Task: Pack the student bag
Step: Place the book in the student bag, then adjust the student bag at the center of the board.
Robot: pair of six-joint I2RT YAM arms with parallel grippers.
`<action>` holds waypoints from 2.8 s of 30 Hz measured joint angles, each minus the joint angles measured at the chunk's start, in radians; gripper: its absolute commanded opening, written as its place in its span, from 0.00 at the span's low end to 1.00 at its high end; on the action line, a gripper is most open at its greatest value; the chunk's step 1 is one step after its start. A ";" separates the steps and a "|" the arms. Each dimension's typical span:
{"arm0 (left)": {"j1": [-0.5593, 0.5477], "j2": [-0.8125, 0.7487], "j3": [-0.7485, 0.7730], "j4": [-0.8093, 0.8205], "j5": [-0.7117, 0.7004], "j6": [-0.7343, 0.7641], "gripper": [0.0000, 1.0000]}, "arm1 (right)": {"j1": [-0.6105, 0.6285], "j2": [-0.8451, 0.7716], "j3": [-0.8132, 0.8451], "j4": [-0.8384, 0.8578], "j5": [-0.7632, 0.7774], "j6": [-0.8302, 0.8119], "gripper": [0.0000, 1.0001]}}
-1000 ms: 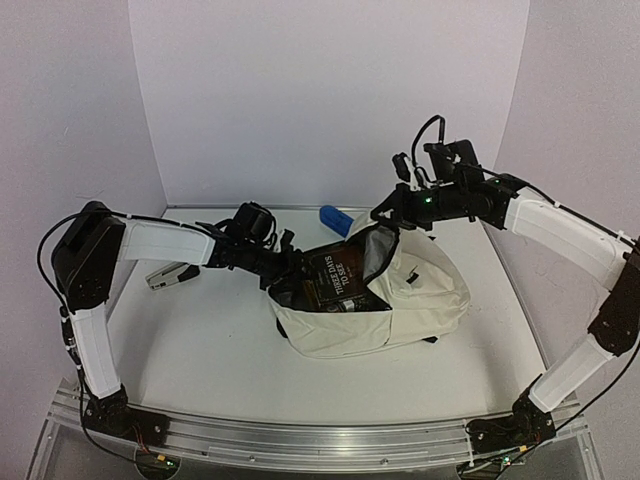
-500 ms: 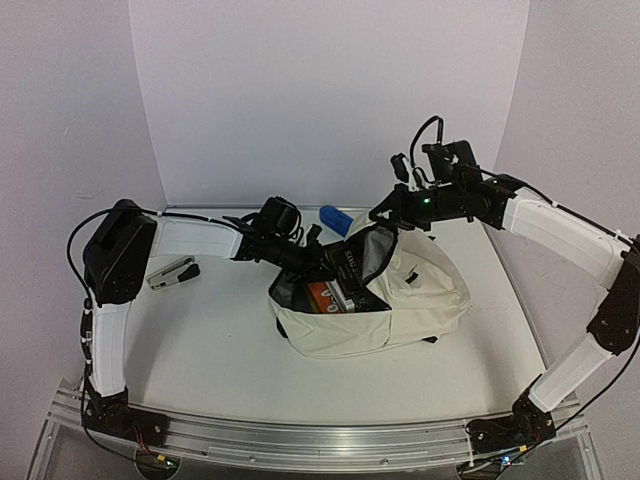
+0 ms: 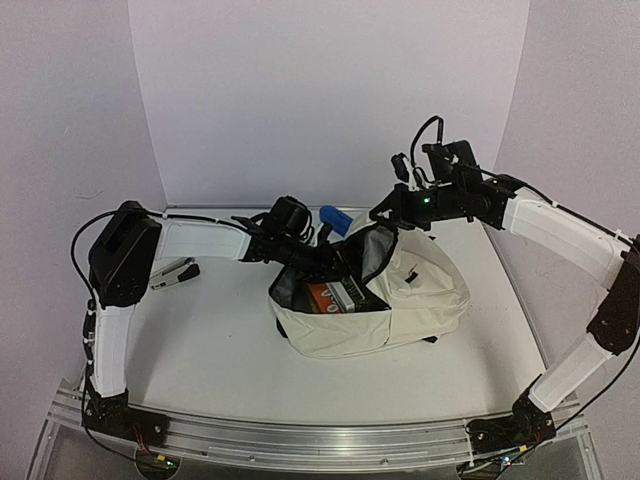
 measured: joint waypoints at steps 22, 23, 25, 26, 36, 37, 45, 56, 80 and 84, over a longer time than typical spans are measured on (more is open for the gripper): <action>0.287 -0.553 -0.471 -0.022 -0.147 0.025 0.56 | 0.258 0.092 -0.018 0.207 0.208 0.225 0.34; 0.290 -0.560 -0.478 -0.027 -0.150 0.025 0.57 | 0.273 0.109 -0.017 0.226 0.207 0.239 0.36; 0.297 -0.576 -0.491 -0.035 -0.158 0.027 0.58 | 0.307 0.159 -0.004 0.256 0.206 0.254 0.38; 0.299 -0.584 -0.496 -0.039 -0.163 0.028 0.59 | 0.320 0.187 0.006 0.266 0.204 0.259 0.40; 0.302 -0.624 -0.529 -0.044 -0.114 0.046 0.72 | 0.347 0.225 0.039 0.243 0.317 0.184 0.90; 0.300 -0.619 -0.534 -0.042 -0.105 0.045 0.74 | 0.345 0.209 0.039 0.226 0.345 0.168 0.92; 0.287 -0.554 -0.620 0.004 -0.033 -0.001 0.77 | 0.222 0.025 -0.053 0.164 0.461 0.117 0.98; 0.192 -0.328 -0.571 0.115 0.047 -0.046 0.40 | 0.025 -0.070 -0.230 0.116 0.502 0.110 0.98; 0.443 -0.391 -0.642 0.211 0.014 -0.070 0.56 | 0.156 -0.039 -0.244 0.129 0.296 0.007 0.87; 0.446 -0.468 -0.638 0.165 -0.014 0.004 0.68 | 0.269 0.031 -0.198 0.127 0.273 -0.055 0.73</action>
